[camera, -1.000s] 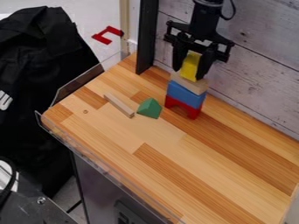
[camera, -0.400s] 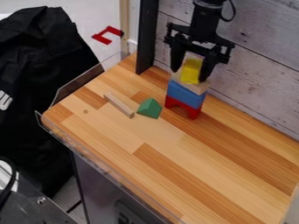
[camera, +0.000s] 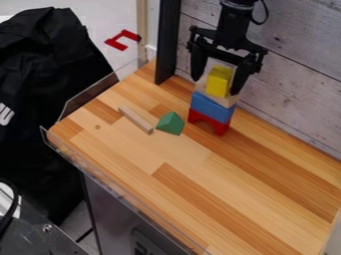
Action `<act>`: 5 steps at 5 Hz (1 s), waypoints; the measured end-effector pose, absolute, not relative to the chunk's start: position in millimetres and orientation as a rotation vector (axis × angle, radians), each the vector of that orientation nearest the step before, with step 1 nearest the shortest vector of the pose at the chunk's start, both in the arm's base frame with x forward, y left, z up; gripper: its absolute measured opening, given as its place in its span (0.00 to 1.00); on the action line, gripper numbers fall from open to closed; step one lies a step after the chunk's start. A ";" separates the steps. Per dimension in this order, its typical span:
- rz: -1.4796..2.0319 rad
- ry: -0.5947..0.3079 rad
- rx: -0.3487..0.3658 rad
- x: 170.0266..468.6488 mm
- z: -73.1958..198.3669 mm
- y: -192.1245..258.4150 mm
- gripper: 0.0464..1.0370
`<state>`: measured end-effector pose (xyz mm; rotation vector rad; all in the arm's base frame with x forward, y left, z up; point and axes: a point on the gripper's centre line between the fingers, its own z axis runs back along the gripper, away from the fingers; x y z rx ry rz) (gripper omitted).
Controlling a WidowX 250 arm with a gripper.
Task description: Put the yellow block on top of the red arck
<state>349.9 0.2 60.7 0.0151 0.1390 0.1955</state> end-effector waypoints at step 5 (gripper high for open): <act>0.014 0.021 0.022 299.4 105.5 -70.4 0.96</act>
